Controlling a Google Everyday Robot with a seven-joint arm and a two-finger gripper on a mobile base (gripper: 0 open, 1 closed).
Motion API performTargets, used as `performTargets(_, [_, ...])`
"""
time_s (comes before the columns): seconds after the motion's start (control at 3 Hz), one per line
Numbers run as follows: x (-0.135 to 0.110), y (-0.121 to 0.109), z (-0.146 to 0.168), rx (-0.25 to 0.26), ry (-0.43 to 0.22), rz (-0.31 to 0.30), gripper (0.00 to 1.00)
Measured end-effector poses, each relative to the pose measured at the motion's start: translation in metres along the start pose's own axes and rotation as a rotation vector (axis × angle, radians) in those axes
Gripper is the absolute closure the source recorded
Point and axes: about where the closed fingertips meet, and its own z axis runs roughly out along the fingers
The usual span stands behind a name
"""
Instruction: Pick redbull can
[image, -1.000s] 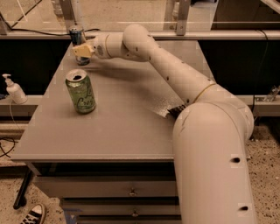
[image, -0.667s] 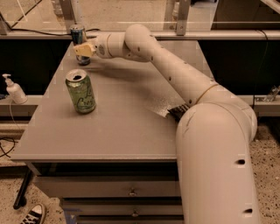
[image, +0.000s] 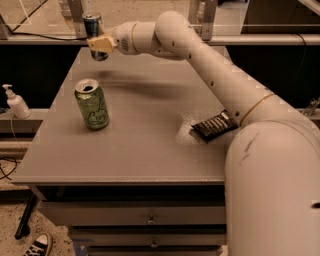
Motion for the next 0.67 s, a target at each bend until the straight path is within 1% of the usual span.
performTargets(0.33, [-0.0208, 0.0092, -0.0406, 0.005, 0.008, -0.08, 1.0])
performTargets(0.67, [-0.0232, 0.0088, -0.0463, 0.008, 0.009, -0.088, 1.0])
